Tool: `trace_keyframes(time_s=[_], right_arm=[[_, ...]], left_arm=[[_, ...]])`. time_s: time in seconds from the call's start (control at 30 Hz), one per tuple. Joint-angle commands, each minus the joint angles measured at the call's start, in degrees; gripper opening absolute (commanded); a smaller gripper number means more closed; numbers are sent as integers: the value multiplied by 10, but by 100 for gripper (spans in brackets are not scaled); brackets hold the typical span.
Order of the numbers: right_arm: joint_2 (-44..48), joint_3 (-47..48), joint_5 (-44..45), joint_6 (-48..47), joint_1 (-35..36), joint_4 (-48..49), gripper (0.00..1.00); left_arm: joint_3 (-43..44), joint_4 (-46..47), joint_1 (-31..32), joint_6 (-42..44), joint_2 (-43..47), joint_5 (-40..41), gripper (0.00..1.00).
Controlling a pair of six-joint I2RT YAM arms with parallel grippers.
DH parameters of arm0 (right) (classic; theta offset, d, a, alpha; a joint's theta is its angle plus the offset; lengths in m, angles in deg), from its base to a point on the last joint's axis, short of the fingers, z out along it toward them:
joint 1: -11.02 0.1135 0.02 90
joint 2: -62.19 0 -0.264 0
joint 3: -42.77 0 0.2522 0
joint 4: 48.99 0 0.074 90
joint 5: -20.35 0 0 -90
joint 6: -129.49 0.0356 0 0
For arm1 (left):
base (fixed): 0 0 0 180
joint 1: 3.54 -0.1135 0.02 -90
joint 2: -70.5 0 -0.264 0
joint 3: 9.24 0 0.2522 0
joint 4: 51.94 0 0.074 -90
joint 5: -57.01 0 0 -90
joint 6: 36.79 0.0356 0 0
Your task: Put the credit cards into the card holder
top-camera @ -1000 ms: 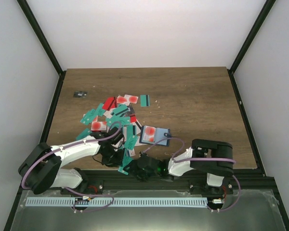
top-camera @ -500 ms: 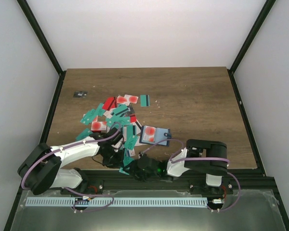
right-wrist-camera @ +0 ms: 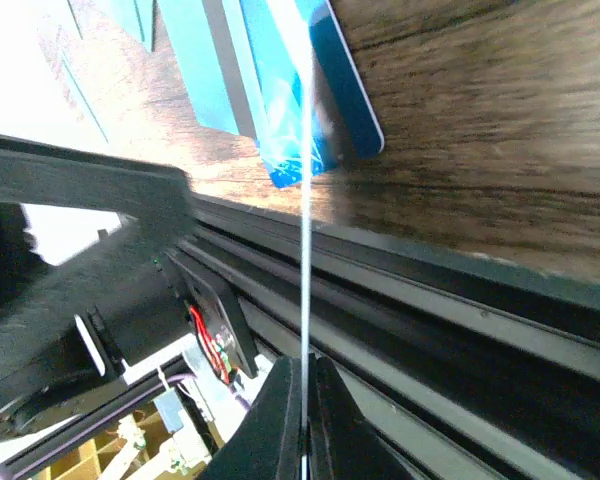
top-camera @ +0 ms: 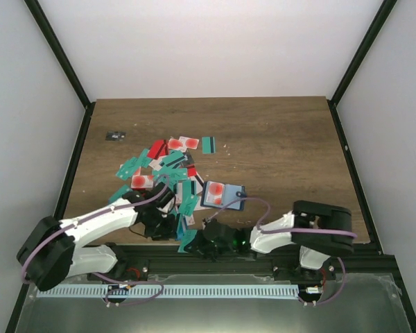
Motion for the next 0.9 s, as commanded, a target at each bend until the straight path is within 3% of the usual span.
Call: trace_keyframes(time_s=[0.0,0.17,0.3,0.53,0.67,0.87], right_arm=[[110,1,-38,-50,-38,-150,1],[234,80,-93,-183,-146,-311,1],[271,155,-184,-320,-274,-425,1],[221,225,-412,-540,-497,-459,1],[189,250,-496,-607,-538,-471,1],[198,216,-593,-599,-568,-375,1]], left_arm=[[82,-60,-3,-3,59,54,34],[183,-86,-35,13,104,77,41],[259,-85,-69,53,100,83,48],[316,-8,-104,129,44,21,50],[318,92,-117,126,14,-75,50],[297,261,-138,86,-34,-207,51]])
